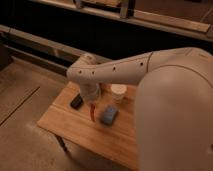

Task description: Place the pepper on the white sponge

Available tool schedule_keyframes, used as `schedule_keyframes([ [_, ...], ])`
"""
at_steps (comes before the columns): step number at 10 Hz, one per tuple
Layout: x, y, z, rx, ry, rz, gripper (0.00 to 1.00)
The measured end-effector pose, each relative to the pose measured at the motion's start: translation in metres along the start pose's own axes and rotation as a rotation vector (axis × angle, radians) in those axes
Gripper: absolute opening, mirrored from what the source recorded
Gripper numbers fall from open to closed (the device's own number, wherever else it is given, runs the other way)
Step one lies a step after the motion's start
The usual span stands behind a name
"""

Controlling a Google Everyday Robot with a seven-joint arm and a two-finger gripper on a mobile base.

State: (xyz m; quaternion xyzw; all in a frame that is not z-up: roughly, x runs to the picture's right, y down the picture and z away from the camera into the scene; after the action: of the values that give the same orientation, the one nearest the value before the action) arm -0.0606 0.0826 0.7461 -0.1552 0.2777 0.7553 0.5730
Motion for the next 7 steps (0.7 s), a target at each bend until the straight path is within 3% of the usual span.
schedule_keyframes([
  [3,-0.012,0.004,-0.004,-0.004,-0.006,0.021,0.0],
  [5,-0.043,0.006,-0.019,-0.029,-0.032,0.068,0.0],
  [7,-0.06,-0.004,-0.034,-0.065,-0.053,0.112,0.0],
])
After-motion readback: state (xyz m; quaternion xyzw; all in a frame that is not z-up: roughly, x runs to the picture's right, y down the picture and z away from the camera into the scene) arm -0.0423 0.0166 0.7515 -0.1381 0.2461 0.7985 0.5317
